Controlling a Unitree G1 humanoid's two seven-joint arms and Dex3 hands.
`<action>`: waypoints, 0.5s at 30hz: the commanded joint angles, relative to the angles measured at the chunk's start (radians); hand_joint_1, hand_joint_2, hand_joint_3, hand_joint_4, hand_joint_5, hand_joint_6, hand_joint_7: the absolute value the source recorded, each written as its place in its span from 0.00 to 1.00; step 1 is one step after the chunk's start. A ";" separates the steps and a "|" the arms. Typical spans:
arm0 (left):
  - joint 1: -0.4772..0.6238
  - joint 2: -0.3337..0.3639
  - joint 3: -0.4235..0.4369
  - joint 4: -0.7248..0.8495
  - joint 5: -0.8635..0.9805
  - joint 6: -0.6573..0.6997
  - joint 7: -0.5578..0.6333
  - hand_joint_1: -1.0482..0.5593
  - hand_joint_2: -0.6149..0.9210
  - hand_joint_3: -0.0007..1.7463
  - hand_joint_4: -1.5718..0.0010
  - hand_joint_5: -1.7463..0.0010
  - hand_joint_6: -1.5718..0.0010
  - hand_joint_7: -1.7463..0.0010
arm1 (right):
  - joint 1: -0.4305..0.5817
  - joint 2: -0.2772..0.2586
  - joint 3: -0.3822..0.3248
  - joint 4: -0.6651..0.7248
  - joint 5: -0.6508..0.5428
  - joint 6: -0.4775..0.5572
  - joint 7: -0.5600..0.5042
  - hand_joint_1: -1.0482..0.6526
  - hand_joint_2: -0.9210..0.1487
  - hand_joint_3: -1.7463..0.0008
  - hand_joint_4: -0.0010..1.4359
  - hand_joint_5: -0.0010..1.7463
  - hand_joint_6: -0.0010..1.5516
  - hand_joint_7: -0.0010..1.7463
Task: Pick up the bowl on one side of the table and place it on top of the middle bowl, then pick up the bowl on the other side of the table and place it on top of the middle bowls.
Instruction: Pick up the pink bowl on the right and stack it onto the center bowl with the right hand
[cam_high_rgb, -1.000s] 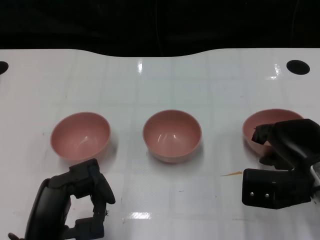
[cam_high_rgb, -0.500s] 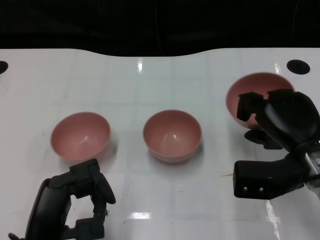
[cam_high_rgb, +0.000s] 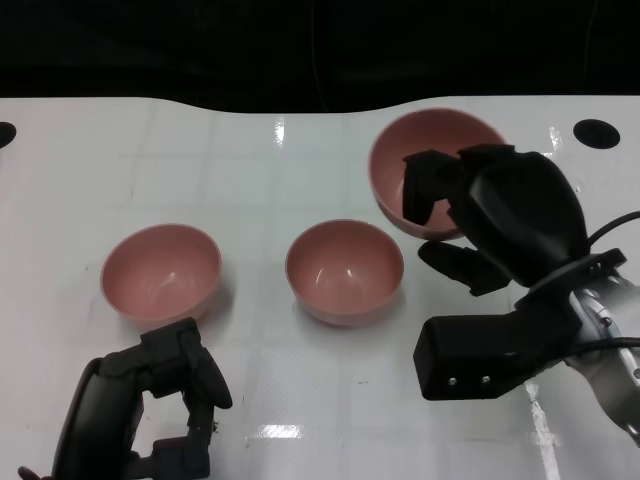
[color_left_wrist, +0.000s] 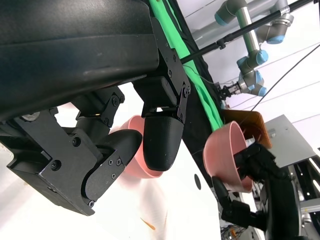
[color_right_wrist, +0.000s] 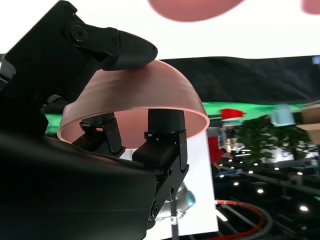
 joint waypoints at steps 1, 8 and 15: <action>-0.007 0.007 0.005 0.007 0.009 -0.016 0.008 0.61 0.58 0.87 0.44 0.01 0.45 0.14 | -0.008 0.022 -0.005 -0.029 0.041 -0.015 0.035 0.50 0.56 0.23 0.70 1.00 0.49 1.00; -0.005 0.003 0.003 0.004 0.010 -0.012 0.008 0.61 0.59 0.86 0.45 0.01 0.45 0.15 | -0.015 0.077 0.016 -0.001 0.062 -0.044 0.060 0.49 0.58 0.18 0.70 1.00 0.49 1.00; 0.000 0.001 0.001 -0.007 0.021 -0.003 0.012 0.62 0.59 0.87 0.44 0.01 0.45 0.15 | -0.017 0.112 0.041 0.032 0.055 -0.059 0.064 0.50 0.59 0.21 0.71 1.00 0.47 0.99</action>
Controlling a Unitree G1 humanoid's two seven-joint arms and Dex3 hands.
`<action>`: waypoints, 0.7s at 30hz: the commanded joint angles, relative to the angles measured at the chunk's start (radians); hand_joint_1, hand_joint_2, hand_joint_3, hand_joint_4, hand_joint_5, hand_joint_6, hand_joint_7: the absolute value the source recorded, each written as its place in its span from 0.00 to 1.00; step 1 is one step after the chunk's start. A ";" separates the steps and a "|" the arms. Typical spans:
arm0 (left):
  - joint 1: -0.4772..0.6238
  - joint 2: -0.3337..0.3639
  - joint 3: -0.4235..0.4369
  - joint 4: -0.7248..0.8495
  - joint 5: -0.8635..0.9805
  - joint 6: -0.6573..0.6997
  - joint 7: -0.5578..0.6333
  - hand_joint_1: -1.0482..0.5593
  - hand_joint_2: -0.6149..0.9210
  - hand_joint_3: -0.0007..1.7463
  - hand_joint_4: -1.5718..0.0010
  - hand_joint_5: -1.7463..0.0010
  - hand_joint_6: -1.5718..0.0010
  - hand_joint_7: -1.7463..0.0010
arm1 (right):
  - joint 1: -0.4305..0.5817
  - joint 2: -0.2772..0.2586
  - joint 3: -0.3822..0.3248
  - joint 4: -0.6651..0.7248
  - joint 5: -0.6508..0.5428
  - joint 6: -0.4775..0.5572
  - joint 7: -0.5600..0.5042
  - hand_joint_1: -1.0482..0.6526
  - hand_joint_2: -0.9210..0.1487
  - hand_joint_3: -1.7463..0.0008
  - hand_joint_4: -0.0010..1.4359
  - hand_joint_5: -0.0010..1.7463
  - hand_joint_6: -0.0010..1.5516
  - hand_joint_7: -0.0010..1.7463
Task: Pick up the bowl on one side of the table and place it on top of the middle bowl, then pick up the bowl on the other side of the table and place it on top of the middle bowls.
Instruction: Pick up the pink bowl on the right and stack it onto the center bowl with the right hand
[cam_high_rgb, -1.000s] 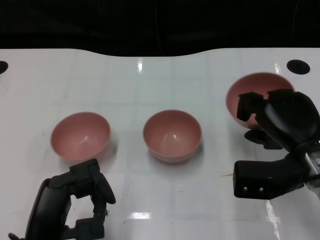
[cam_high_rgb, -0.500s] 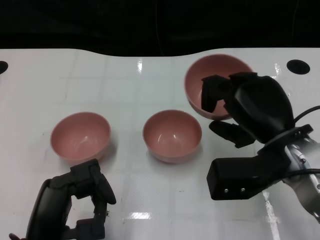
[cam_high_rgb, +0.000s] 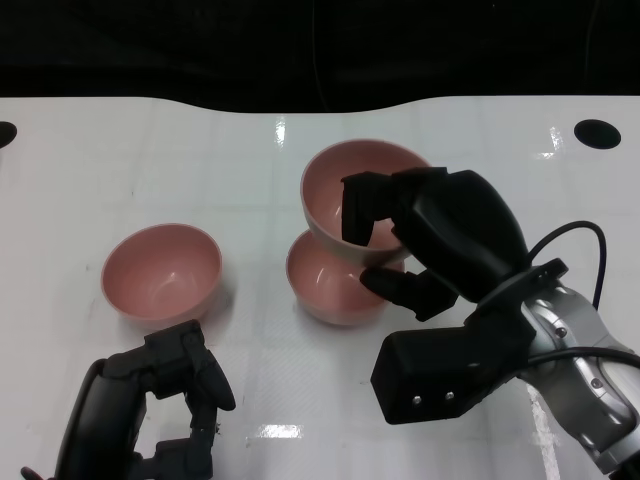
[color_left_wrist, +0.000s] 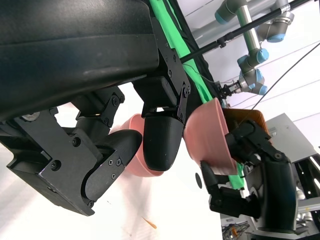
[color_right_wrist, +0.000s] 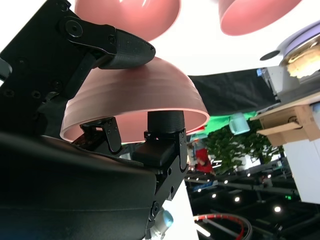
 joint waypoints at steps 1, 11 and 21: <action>-0.001 0.005 0.003 -0.007 0.011 -0.003 0.011 0.61 0.59 0.87 0.44 0.01 0.45 0.15 | -0.016 0.011 0.008 0.017 0.004 -0.008 0.006 0.50 0.60 0.21 0.71 1.00 0.47 0.99; 0.007 -0.002 -0.002 -0.022 0.027 -0.002 0.017 0.61 0.58 0.88 0.44 0.01 0.45 0.14 | -0.025 0.029 0.044 0.106 -0.027 -0.001 0.000 0.52 0.59 0.31 0.68 1.00 0.65 0.48; 0.014 -0.003 -0.003 -0.034 0.032 0.006 0.020 0.61 0.57 0.89 0.44 0.01 0.45 0.14 | -0.060 0.055 0.068 0.286 -0.039 -0.033 -0.079 0.51 0.49 0.43 0.68 1.00 0.73 0.23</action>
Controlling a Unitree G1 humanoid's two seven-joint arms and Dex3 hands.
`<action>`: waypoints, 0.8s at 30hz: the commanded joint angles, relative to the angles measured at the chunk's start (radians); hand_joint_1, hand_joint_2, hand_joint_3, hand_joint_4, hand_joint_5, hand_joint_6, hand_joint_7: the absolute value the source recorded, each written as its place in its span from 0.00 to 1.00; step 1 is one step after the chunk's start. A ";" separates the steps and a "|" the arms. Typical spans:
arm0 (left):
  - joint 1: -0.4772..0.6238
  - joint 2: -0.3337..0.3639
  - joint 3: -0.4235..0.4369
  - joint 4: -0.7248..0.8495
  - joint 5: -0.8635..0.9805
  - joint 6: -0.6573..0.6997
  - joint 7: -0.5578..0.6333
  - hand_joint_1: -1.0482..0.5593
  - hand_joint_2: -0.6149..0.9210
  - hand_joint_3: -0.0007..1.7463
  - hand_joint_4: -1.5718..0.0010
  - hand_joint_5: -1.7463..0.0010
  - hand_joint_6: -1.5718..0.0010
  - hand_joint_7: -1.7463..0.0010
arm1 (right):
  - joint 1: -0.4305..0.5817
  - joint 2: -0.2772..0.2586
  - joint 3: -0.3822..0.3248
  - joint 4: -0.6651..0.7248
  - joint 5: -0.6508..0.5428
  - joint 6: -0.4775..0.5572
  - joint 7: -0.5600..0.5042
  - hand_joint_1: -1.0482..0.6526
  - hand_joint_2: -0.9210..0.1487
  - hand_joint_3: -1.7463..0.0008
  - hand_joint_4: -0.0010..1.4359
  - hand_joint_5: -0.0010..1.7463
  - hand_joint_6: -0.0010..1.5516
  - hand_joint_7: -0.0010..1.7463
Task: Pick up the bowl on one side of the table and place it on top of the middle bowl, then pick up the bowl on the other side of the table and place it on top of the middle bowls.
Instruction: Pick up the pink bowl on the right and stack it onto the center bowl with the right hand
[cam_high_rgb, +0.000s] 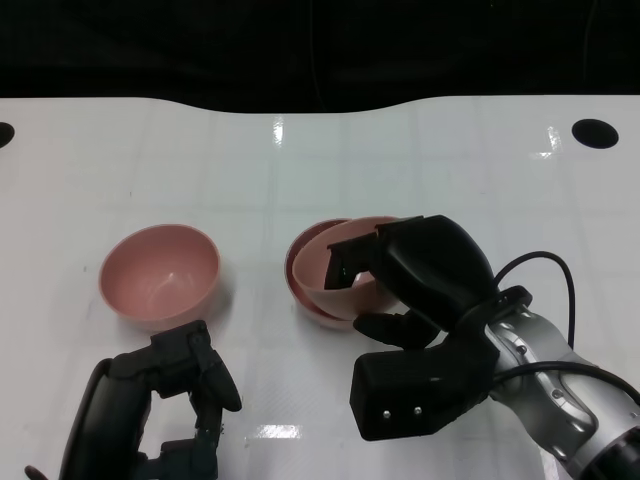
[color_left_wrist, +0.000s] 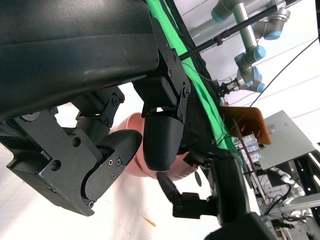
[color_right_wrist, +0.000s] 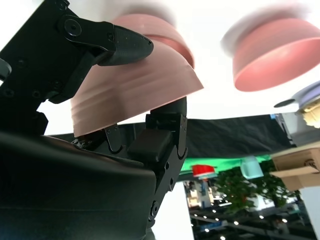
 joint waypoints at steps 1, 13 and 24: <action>0.011 0.004 0.003 -0.019 0.009 0.005 0.013 0.61 0.57 0.89 0.44 0.01 0.45 0.14 | -0.027 0.005 0.005 0.065 0.002 -0.024 -0.051 0.51 0.48 0.46 0.67 1.00 0.75 0.19; 0.016 0.006 0.002 -0.022 0.015 -0.003 0.016 0.62 0.57 0.89 0.43 0.01 0.45 0.13 | -0.053 0.059 0.026 0.243 0.004 -0.063 -0.188 0.46 0.37 0.52 0.51 0.87 0.49 0.48; 0.014 0.001 -0.001 -0.022 0.015 0.004 0.017 0.61 0.56 0.90 0.43 0.01 0.45 0.13 | -0.074 0.022 0.088 0.226 -0.065 -0.068 -0.195 0.25 0.00 0.89 0.10 0.35 0.27 0.00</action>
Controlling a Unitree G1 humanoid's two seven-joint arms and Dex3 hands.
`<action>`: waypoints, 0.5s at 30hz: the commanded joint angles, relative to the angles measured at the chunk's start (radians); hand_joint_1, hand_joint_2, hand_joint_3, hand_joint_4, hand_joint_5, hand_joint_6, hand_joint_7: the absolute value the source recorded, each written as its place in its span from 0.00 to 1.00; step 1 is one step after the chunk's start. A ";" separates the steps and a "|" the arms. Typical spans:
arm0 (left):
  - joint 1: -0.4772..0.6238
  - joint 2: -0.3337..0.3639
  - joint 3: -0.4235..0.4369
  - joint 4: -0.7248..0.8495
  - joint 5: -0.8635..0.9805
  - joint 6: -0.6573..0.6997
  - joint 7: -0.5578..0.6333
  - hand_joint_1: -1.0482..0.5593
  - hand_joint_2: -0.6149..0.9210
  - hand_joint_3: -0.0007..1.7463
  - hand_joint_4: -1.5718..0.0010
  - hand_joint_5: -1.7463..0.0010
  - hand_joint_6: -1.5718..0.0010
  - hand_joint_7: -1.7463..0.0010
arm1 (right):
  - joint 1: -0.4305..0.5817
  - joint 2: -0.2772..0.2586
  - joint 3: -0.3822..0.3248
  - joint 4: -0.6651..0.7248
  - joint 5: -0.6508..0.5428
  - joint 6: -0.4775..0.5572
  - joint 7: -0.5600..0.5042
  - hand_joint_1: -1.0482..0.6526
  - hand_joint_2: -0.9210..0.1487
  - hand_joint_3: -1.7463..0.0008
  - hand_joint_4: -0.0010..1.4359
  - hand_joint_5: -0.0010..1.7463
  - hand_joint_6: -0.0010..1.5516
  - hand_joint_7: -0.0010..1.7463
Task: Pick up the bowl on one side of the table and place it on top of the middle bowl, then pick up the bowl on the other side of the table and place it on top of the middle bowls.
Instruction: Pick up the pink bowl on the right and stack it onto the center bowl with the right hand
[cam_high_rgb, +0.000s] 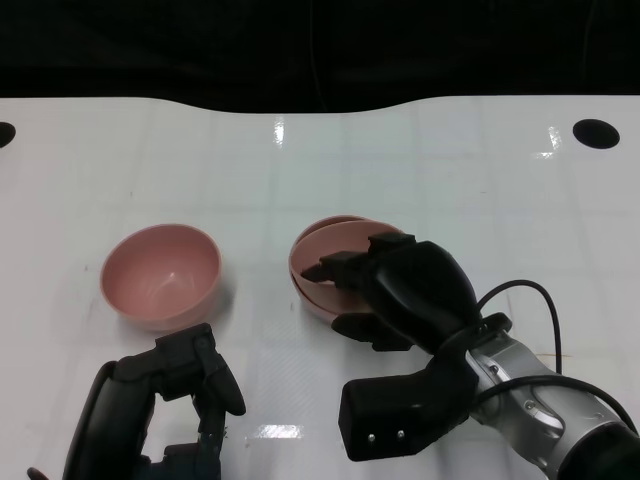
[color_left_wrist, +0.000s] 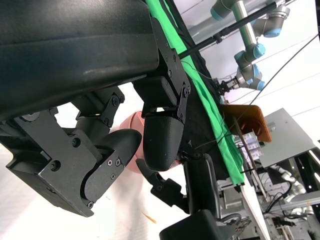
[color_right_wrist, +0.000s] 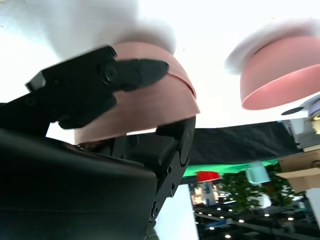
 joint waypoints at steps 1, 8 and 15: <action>0.004 0.002 0.005 -0.012 0.001 0.002 0.015 0.61 0.56 0.90 0.43 0.01 0.45 0.13 | -0.023 -0.029 0.017 -0.028 -0.023 0.001 0.013 0.24 0.00 0.87 0.04 0.39 0.24 0.00; 0.003 0.003 0.006 -0.003 0.011 -0.012 0.019 0.61 0.56 0.90 0.44 0.01 0.45 0.14 | -0.002 -0.047 0.030 -0.098 -0.033 0.038 0.102 0.19 0.00 0.84 0.00 0.27 0.13 0.00; 0.004 -0.003 -0.003 -0.005 0.012 -0.002 0.022 0.61 0.56 0.90 0.44 0.01 0.45 0.14 | 0.038 -0.078 0.026 -0.189 -0.034 0.062 0.155 0.18 0.00 0.83 0.00 0.22 0.11 0.00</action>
